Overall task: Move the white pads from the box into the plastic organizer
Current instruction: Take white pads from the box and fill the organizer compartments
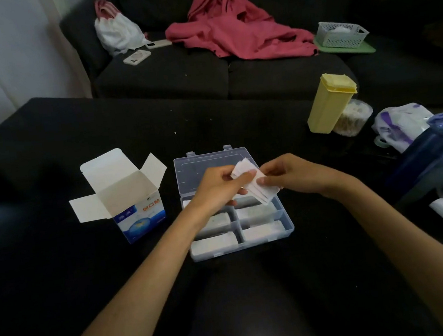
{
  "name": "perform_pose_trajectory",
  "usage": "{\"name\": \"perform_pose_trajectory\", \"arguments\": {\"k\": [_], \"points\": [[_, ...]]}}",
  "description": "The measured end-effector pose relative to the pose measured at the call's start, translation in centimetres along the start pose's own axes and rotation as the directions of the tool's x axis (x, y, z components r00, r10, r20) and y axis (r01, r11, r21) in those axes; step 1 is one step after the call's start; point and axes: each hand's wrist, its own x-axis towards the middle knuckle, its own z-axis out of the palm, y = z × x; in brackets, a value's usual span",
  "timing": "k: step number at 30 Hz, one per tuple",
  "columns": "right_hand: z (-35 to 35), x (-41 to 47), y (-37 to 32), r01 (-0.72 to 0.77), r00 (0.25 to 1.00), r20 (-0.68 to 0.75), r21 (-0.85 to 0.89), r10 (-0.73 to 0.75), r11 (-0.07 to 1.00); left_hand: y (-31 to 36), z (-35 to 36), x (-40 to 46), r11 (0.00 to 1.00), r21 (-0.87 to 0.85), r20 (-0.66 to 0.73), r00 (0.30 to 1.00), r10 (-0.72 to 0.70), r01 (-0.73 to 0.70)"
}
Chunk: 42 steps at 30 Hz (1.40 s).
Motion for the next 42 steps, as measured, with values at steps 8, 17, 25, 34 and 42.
{"name": "perform_pose_trajectory", "arguments": {"k": [8, 17, 25, 34, 42], "points": [[0.2, 1.9, -0.8, -0.008, 0.988, 0.154, -0.124, 0.027, 0.992, -1.7, -1.9, -0.8, 0.995, -0.003, -0.014, 0.994, -0.105, 0.105], [-0.2, 2.9, -0.5, 0.101, 0.99, 0.118, -0.175, -0.081, 0.979, -2.4, -3.2, -2.2, 0.996, -0.037, -0.239, 0.966, -0.094, 0.087], [2.4, 2.1, 3.4, 0.085, 0.994, 0.024, -0.771, -0.105, 0.631, -3.0, -5.1, -4.0, 0.993, -0.08, -0.44, 0.891, -0.111, 0.084], [2.7, 3.2, 3.9, 0.14, 0.985, 0.066, -0.842, -0.159, 0.52, -2.6, -5.3, -4.9, 0.986, -0.136, -0.421, 0.895, -0.149, 0.1], [0.7, 0.0, 0.9, 0.063, 0.957, -0.144, -0.749, -0.254, 0.66, -2.3, -5.7, -5.6, 0.978, -0.2, -0.446, 0.885, -0.136, 0.049]]}}
